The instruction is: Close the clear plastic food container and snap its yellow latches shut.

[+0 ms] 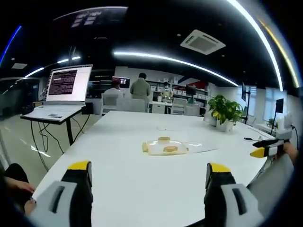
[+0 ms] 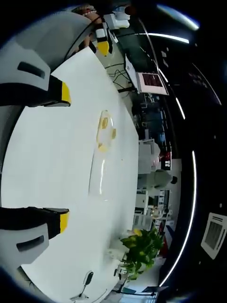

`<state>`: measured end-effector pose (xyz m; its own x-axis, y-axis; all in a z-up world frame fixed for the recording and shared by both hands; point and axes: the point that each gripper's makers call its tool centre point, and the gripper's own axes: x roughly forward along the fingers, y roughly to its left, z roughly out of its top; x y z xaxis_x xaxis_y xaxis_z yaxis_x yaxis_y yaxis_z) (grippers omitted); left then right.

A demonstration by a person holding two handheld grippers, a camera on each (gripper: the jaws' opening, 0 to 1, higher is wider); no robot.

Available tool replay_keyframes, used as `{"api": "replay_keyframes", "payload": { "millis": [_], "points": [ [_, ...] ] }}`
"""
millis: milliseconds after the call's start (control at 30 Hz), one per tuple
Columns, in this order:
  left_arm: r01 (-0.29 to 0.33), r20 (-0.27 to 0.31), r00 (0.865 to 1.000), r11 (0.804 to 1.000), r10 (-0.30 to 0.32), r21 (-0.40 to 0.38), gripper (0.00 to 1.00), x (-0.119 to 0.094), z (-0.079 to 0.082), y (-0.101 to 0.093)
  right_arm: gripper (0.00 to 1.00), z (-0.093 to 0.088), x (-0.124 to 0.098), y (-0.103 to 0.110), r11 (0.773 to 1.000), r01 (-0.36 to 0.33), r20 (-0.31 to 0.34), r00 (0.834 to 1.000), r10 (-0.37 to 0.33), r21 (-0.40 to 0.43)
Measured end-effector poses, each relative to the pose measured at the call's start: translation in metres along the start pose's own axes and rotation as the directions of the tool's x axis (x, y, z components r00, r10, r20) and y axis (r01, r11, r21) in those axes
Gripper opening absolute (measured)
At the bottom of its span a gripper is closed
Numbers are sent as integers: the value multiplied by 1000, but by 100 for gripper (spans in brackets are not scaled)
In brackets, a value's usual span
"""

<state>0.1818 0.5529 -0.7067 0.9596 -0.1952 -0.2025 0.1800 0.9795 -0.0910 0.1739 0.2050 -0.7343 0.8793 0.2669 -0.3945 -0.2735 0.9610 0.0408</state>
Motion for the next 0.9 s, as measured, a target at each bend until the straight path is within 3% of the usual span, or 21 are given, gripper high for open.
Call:
{"api": "replay_keyframes", "payload": {
  "millis": [200, 433, 700, 767, 900],
  "points": [
    [-1, 5, 1000, 1000, 1, 1, 99, 0, 1, 0, 95, 2, -1, -3, 1000, 21, 12, 1000, -21, 18],
    [11, -5, 1000, 1000, -11, 0, 99, 0, -1, -2, 95, 2, -1, -4, 1000, 25, 14, 1000, -25, 19],
    [5, 29, 1000, 1000, -5, -11, 98, -1, 4, -1, 91, 2, -1, -2, 1000, 3, 16, 1000, -4, 15],
    [11, -2, 1000, 1000, -11, -4, 98, 0, -1, -2, 91, 2, -1, -3, 1000, 5, 17, 1000, -6, 17],
    [5, -4, 1000, 1000, -5, -6, 95, 0, -2, -1, 88, 2, -1, -2, 1000, 1, 18, 1000, -2, 15]
  ]
}}
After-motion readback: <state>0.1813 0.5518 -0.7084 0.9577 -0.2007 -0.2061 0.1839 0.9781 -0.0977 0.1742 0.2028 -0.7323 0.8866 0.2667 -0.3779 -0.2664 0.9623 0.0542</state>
